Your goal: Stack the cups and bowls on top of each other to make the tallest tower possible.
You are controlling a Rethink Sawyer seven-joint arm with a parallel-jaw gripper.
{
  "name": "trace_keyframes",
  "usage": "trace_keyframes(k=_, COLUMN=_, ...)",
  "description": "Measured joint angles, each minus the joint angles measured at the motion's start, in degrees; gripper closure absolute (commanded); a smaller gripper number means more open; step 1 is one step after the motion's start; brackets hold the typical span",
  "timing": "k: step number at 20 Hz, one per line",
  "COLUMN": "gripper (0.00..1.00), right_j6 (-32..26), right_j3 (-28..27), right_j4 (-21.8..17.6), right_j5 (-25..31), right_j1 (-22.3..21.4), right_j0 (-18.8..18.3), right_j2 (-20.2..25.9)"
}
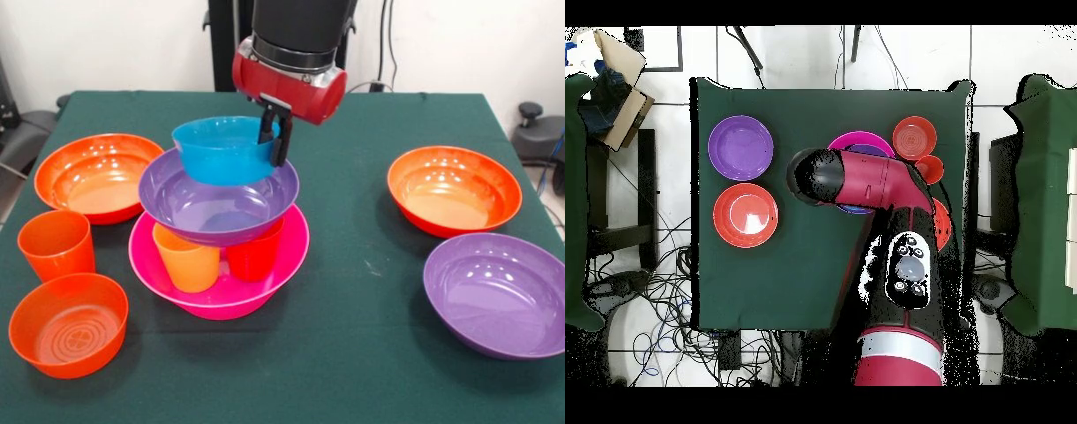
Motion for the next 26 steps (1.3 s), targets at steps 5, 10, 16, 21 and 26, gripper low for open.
trace_keyframes(k=5, gripper=1.0, right_j6=0.0, right_j3=-0.01, right_j4=-0.02, right_j5=0.0, right_j1=-0.18, right_j0=0.62, right_j2=-1.22)
trace_keyframes(k=10, gripper=1.0, right_j6=0.0, right_j3=-0.01, right_j4=-0.02, right_j5=0.0, right_j1=-0.42, right_j0=0.82, right_j2=-2.01)
trace_keyframes(k=16, gripper=1.0, right_j6=0.0, right_j3=-0.01, right_j4=-0.02, right_j5=0.0, right_j1=-0.55, right_j0=0.85, right_j2=-2.87)
trace_keyframes(k=21, gripper=1.0, right_j6=0.0, right_j3=-0.01, right_j4=-0.02, right_j5=0.0, right_j1=-0.55, right_j0=0.85, right_j2=-2.91)
trace_keyframes(k=26, gripper=1.0, right_j6=0.0, right_j3=-0.01, right_j4=-0.02, right_j5=0.0, right_j1=-0.55, right_j0=0.85, right_j2=-2.9)
